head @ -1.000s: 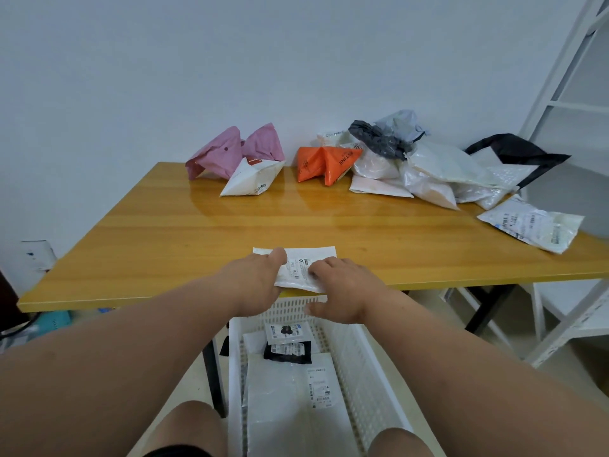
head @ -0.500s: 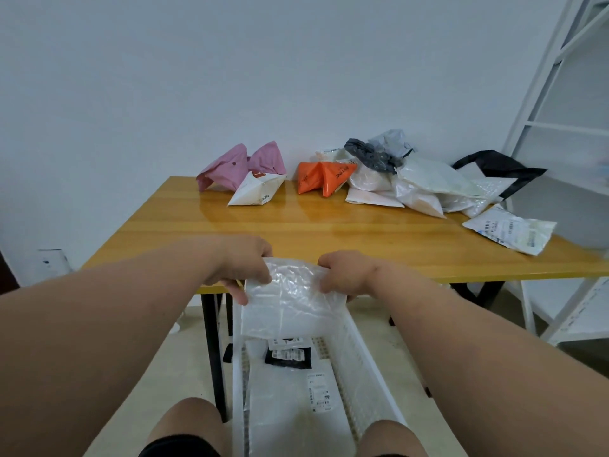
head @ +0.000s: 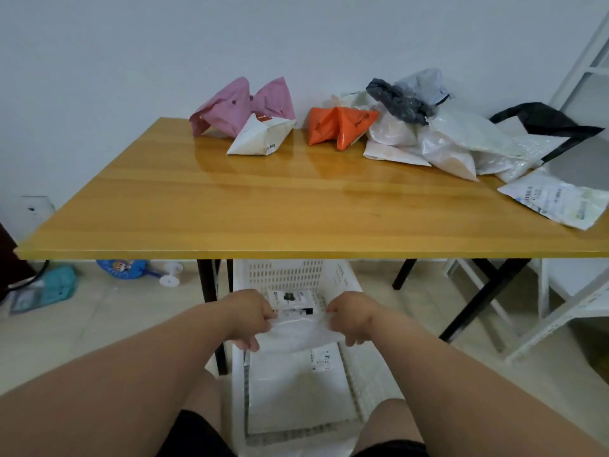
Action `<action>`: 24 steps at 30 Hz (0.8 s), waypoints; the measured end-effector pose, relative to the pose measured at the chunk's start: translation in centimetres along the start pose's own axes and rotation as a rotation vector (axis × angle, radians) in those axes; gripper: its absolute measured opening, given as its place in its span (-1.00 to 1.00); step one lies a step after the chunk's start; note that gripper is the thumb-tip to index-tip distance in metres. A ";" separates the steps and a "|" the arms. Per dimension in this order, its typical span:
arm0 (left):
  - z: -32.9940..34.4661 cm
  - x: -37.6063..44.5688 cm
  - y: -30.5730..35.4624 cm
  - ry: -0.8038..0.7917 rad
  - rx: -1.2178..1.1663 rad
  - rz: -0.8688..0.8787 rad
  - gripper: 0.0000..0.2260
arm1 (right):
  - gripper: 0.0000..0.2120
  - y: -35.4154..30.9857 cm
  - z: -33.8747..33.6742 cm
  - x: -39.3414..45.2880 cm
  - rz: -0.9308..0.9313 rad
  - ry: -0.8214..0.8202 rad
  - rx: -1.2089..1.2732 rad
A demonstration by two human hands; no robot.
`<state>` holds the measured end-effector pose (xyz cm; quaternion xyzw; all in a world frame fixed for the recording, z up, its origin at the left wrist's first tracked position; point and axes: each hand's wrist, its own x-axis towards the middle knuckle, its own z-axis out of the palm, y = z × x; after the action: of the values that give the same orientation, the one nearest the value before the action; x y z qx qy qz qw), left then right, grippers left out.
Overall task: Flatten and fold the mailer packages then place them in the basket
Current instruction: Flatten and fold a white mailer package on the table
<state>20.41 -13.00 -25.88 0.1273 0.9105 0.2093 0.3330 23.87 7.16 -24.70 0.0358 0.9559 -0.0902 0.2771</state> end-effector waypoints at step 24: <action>-0.2 13.8 -3.4 -0.101 0.249 -0.072 -0.41 | -0.56 0.6 1.4 15.0 -0.009 -0.116 0.156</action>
<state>9.67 -10.92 -34.89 0.1452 0.9155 0.0758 0.3675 12.04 7.73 -34.01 0.0479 0.9285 -0.1676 0.3279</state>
